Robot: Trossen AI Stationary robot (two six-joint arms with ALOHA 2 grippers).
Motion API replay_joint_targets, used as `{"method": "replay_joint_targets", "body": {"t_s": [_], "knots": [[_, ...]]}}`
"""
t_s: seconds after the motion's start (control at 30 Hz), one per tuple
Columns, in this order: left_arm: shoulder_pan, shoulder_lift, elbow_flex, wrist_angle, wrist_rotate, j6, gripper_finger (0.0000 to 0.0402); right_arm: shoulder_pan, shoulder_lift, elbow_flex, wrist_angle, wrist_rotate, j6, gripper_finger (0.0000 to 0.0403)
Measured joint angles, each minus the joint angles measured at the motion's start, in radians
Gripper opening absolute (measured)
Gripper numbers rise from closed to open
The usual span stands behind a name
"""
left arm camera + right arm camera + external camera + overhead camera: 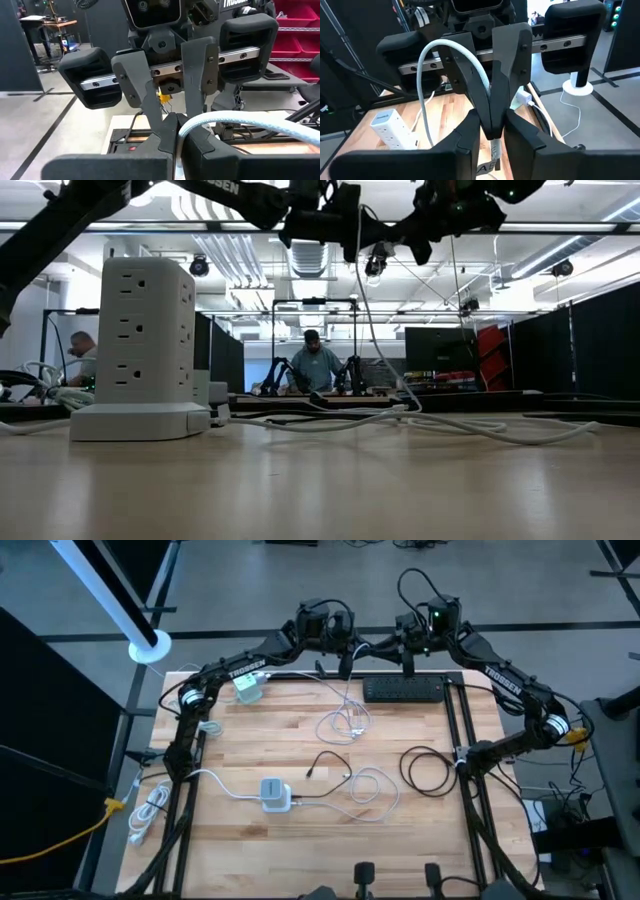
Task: Insert USB
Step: Insert the white charger cable into the black outlet extension
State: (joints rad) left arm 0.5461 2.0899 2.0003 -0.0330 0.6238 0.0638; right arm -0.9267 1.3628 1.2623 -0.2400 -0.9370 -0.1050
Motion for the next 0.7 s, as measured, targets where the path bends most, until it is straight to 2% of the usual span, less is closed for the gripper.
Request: {"method": "replay_joint_targets", "body": {"t_s": [0.2, 0.5, 0.6, 0.7], "knots": [[0.000, 0.000, -0.002, -0.014, 0.021, -0.007, 0.0001, 0.015, -0.001, 0.000, -0.063, 0.002, -0.059, 0.0054], [-0.002, 0.000, -0.002, 0.003, 0.018, -0.018, 0.0000, 0.022, 0.000, -0.002, -0.087, -0.010, -0.083, 0.0148], [-0.002, 0.000, -0.002, -0.002, 0.018, -0.021, 0.0000, 0.023, 0.000, -0.002, -0.086, 0.004, -0.088, 0.0162], [-0.002, 0.000, -0.004, -0.002, 0.019, -0.023, 0.0000, 0.023, 0.000, -0.002, -0.079, 0.028, -0.086, 0.0160]]}}
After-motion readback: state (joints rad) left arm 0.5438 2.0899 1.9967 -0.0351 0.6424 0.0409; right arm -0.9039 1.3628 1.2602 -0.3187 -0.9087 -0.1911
